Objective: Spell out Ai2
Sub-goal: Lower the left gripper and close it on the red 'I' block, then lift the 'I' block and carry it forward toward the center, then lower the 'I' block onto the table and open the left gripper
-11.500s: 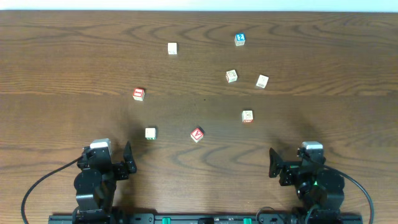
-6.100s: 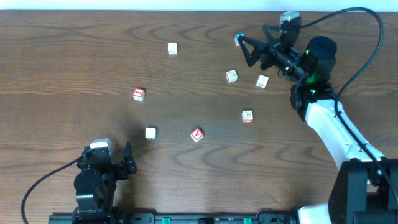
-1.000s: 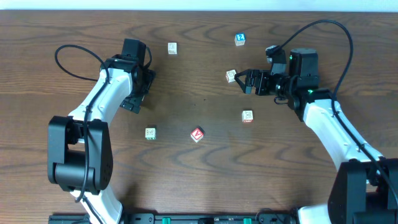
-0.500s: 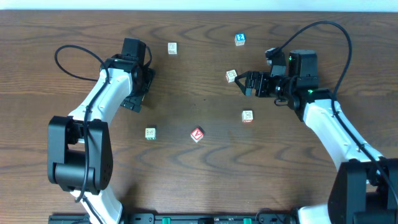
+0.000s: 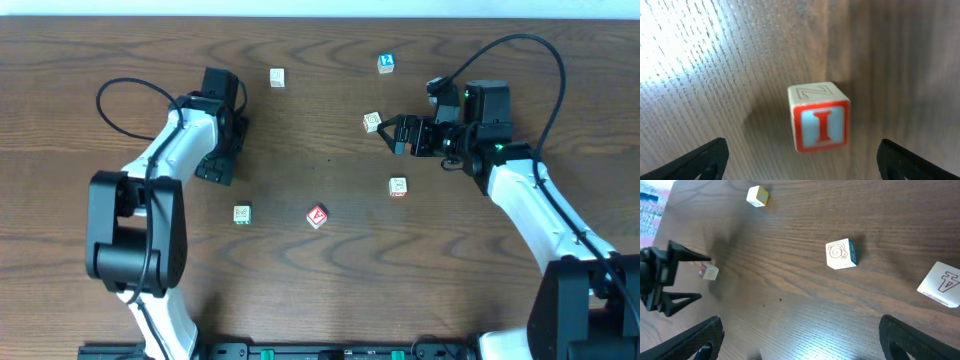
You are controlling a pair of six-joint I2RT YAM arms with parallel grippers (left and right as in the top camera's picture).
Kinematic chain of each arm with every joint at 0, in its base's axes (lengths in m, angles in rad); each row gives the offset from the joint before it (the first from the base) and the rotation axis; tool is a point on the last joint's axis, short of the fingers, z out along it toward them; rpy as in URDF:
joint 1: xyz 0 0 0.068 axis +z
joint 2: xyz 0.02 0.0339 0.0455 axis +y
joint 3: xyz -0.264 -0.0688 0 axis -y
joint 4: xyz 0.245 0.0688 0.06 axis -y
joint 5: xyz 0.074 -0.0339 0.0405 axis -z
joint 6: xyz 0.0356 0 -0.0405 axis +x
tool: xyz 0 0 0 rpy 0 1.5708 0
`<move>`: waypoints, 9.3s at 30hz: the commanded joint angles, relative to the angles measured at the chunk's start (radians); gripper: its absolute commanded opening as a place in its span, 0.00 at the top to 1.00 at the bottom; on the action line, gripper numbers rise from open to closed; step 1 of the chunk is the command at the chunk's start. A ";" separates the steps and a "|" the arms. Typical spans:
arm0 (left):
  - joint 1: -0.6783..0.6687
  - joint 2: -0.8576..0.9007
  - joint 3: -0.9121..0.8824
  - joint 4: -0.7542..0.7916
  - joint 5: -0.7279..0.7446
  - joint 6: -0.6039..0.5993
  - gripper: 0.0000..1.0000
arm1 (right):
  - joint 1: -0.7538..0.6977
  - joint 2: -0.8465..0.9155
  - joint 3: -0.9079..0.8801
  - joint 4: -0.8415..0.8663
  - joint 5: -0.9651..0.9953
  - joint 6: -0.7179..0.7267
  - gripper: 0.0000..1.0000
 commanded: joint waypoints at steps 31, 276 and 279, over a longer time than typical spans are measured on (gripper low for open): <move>0.056 0.016 0.017 0.047 0.049 -0.010 0.51 | -0.013 0.004 0.010 -0.009 0.025 -0.039 0.01; -0.428 0.324 0.456 -0.194 0.091 0.850 0.94 | -0.275 0.004 0.050 -0.243 0.043 -0.036 0.01; -0.428 0.324 0.456 -0.195 0.091 0.850 0.64 | -0.275 0.004 0.050 -0.242 0.043 -0.036 0.01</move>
